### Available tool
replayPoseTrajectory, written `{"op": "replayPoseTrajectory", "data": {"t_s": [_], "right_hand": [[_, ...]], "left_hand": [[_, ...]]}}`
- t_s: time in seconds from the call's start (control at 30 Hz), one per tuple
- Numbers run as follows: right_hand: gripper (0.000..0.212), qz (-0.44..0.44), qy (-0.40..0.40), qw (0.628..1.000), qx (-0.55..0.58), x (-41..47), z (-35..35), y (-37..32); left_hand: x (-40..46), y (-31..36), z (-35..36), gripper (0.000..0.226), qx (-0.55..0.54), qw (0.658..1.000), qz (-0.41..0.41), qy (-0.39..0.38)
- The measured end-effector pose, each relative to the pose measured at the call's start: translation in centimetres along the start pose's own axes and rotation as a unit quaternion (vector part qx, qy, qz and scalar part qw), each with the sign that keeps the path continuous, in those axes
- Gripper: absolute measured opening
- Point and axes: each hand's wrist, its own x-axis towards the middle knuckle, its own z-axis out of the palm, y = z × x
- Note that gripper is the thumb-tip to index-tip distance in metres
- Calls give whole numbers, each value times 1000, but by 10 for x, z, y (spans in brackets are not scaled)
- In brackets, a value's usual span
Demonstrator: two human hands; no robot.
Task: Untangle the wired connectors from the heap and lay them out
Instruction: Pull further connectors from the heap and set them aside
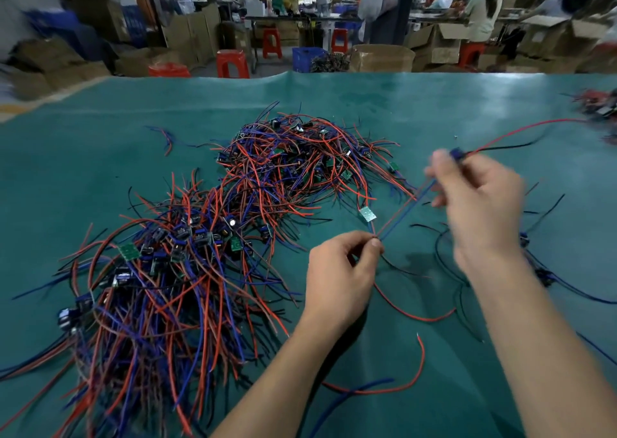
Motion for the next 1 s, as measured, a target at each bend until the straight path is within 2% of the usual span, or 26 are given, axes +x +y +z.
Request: {"op": "replayPoseTrajectory", "data": {"t_s": [0.07,0.13,0.2,0.27,0.33,0.4,0.43,0.47,0.57,0.67,0.8,0.87,0.93,0.97,1.0], "right_hand": [[23,-36,25,998,34,4,0,-27],[23,-88,-10,995,52,2,14,-62],[29,-126,-84,987,54,-3,42,-92],[44,-140,-186,972,18,-9,80,-115],[56,-126,-334,931,-75,-14,117,-129],[64,-112,-459,848,-241,-14,144,-124],[64,-108,-483,808,-319,-10,150,-115],[59,-109,-481,782,-381,-3,152,-102],[32,-91,-402,759,-503,17,131,-54],[40,-12,-354,735,-578,18,92,-11],[14,19,-312,800,-512,20,56,21],[14,34,-268,842,-467,27,41,26],[8,87,-213,917,-326,32,25,24],[9,129,-183,950,-217,33,16,19],[10,173,-154,968,-99,34,6,12]], "left_hand": [[0,0,0,17,9,1000,2,1],[0,-1,0,17,12,1000,-5,14],[0,-2,1,18,10,1000,-8,18],[0,-2,0,18,10,1000,-4,18],[0,-1,-2,22,4,1000,0,20],[1,0,-3,35,1,999,-4,34],[1,0,-3,38,2,999,-10,43],[1,-1,-3,35,-3,999,-16,49],[1,0,-2,14,-20,997,-33,62],[1,-2,-2,7,-22,995,-38,87],[1,0,-2,6,-34,992,-53,109],[1,1,-2,6,-37,991,-55,119],[2,0,-3,7,-35,990,-60,123],[2,-1,-3,8,-33,990,-64,123],[2,-2,-3,9,-31,990,-69,122]]}}
